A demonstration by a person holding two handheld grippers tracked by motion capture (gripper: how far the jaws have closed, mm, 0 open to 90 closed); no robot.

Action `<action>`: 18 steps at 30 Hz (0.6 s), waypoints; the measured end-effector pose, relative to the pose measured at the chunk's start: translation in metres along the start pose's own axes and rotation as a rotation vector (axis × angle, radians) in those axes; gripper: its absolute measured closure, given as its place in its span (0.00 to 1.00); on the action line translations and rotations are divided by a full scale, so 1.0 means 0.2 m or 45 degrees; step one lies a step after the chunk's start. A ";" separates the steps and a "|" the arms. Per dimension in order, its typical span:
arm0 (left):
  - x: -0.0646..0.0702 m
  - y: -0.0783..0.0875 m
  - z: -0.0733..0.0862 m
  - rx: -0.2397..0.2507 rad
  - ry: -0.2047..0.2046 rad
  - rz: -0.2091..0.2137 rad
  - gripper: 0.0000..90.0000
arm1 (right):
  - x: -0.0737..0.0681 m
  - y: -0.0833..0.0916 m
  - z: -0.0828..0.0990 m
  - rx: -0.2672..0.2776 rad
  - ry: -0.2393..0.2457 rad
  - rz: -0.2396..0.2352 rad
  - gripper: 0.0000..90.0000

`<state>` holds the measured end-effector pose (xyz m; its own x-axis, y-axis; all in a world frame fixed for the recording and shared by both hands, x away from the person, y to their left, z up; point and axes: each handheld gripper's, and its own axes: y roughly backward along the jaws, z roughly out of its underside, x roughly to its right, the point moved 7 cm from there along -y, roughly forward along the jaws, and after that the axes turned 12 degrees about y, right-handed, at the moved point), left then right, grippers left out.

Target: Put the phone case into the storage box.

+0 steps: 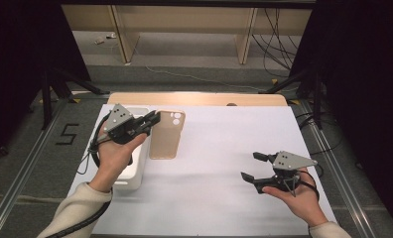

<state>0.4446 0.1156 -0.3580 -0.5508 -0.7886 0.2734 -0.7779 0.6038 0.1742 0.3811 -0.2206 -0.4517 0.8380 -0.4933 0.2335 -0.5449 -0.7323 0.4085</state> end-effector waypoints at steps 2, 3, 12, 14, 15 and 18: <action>-0.01 0.00 0.00 0.001 0.002 -0.003 0.91 | 0.00 0.00 0.00 0.000 0.000 0.001 0.24; -0.01 0.00 0.00 0.001 0.002 -0.003 0.91 | 0.00 0.00 0.00 0.000 0.000 0.001 0.24; -0.03 0.01 -0.03 0.012 -0.002 -0.009 0.91 | 0.00 0.00 0.00 0.000 -0.002 0.005 0.24; -0.03 0.01 -0.03 0.014 -0.003 -0.007 0.91 | 0.00 0.00 0.00 -0.002 -0.002 0.004 0.24; -0.03 0.01 -0.03 0.014 -0.003 -0.007 0.91 | 0.00 0.00 0.00 -0.002 -0.002 0.004 0.24; -0.04 0.02 -0.04 0.016 -0.005 -0.010 0.91 | 0.00 0.00 0.01 -0.006 -0.005 0.003 0.24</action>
<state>0.4490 0.1250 -0.3526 -0.5459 -0.7937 0.2685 -0.7859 0.5961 0.1644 0.3816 -0.2212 -0.4530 0.8366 -0.4967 0.2310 -0.5465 -0.7289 0.4123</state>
